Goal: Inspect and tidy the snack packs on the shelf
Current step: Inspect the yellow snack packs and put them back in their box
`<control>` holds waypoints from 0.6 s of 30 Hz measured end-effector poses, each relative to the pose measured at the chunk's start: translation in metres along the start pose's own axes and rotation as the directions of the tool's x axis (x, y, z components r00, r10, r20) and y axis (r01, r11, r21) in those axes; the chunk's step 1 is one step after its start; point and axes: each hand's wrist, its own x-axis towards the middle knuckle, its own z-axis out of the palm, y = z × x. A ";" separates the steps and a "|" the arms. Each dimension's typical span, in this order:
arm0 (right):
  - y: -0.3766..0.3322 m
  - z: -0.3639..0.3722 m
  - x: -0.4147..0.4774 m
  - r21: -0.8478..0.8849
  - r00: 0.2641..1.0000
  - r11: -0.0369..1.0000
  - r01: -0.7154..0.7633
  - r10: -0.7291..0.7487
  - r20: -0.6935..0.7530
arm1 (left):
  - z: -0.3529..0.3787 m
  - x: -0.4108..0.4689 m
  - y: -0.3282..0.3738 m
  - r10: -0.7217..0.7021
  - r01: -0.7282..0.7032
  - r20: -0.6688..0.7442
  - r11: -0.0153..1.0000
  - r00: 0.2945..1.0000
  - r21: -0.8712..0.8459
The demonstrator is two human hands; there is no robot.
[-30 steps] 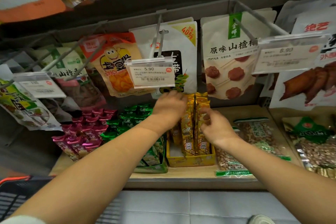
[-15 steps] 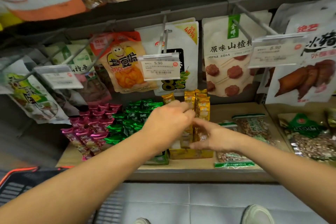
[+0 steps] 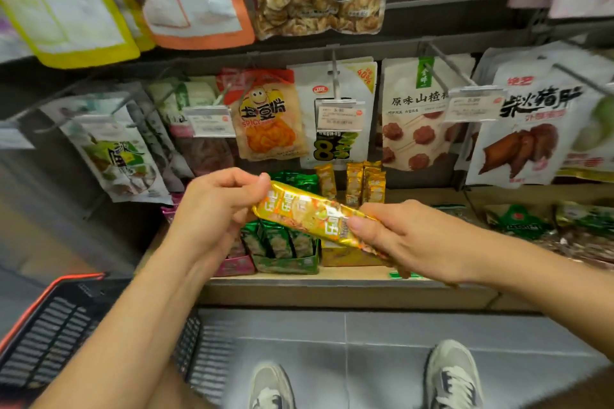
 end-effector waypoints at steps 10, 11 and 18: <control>-0.008 0.000 -0.025 0.416 0.946 0.866 -0.277 0.172 0.273 | -0.041 0.000 -0.009 0.139 -0.061 -0.177 0.920 0.974 0.386; -0.007 0.001 -0.023 0.493 0.965 0.834 -0.248 0.166 0.204 | -0.045 0.000 -0.011 0.186 -0.078 -0.184 0.874 0.965 0.479; -0.002 0.006 -0.009 0.721 0.936 0.687 -0.095 0.308 -0.169 | -0.041 -0.001 -0.017 0.229 -0.189 0.016 0.760 0.973 0.622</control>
